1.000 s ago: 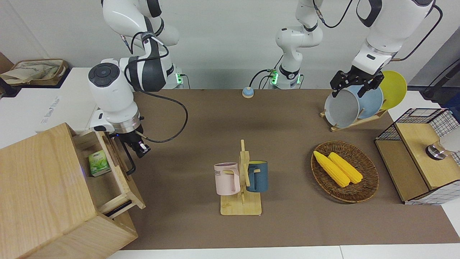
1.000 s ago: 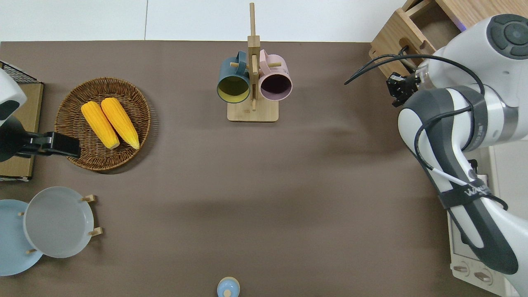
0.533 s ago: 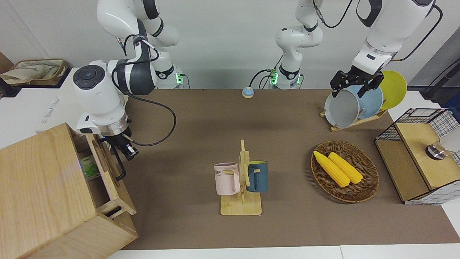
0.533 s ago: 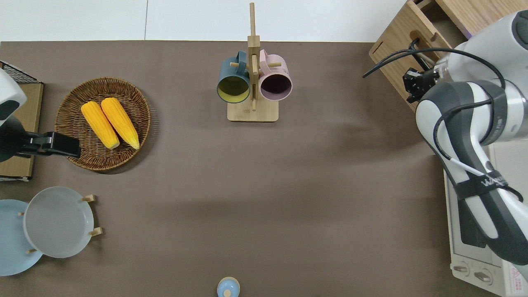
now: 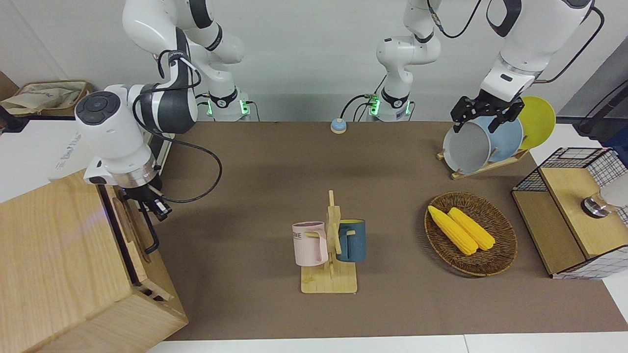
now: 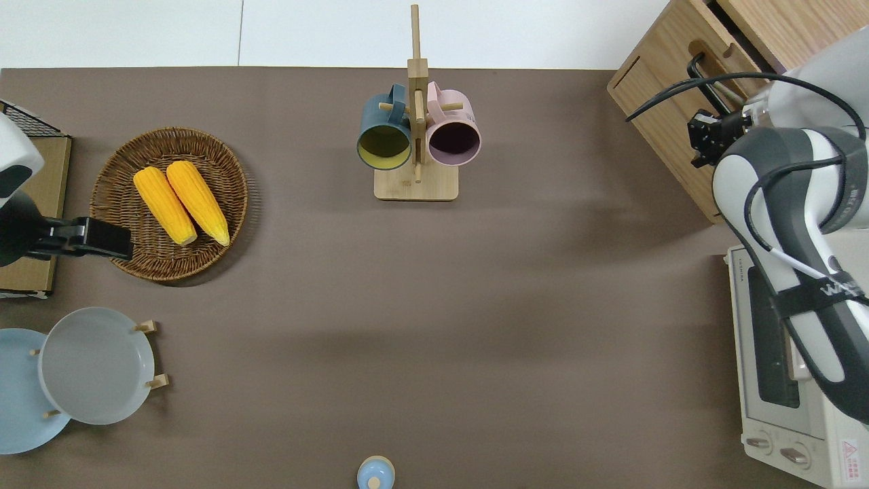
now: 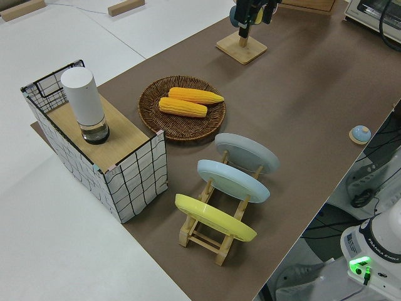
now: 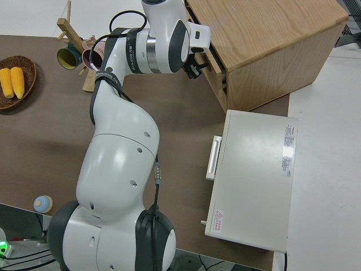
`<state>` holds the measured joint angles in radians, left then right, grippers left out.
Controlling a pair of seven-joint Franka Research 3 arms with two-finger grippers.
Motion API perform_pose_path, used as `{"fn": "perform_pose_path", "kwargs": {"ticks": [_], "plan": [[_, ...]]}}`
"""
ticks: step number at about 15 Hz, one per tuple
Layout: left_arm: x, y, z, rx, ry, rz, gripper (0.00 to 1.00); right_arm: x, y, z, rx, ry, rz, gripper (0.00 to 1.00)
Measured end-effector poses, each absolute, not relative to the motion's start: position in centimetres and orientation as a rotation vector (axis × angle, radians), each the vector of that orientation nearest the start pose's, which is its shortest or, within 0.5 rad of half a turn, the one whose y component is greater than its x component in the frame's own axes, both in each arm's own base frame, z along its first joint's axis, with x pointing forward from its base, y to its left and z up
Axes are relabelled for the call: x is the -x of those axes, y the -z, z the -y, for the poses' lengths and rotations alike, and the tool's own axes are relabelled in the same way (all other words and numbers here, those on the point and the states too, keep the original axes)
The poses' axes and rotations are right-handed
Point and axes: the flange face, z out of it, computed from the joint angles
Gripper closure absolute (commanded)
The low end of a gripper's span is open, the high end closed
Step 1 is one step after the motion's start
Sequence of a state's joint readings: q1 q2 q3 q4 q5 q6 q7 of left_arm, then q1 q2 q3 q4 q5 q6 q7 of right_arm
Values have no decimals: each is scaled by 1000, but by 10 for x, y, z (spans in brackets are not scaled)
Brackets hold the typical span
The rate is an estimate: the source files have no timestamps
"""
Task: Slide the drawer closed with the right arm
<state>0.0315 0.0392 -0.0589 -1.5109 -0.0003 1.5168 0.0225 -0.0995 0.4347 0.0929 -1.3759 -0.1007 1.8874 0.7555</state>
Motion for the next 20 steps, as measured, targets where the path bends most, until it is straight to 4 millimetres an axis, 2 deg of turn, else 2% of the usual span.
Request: {"fn": "perform_pose_path", "kwargs": {"ticks": [13,20], "plan": [[-561,-626,15,3143,-52,-78,7,-699,-480,33,2952,163,-1111,1000],[-561,-626,15,3143,-52,-78,7,-699,-480,31,2964,164,-1077,982]]}}
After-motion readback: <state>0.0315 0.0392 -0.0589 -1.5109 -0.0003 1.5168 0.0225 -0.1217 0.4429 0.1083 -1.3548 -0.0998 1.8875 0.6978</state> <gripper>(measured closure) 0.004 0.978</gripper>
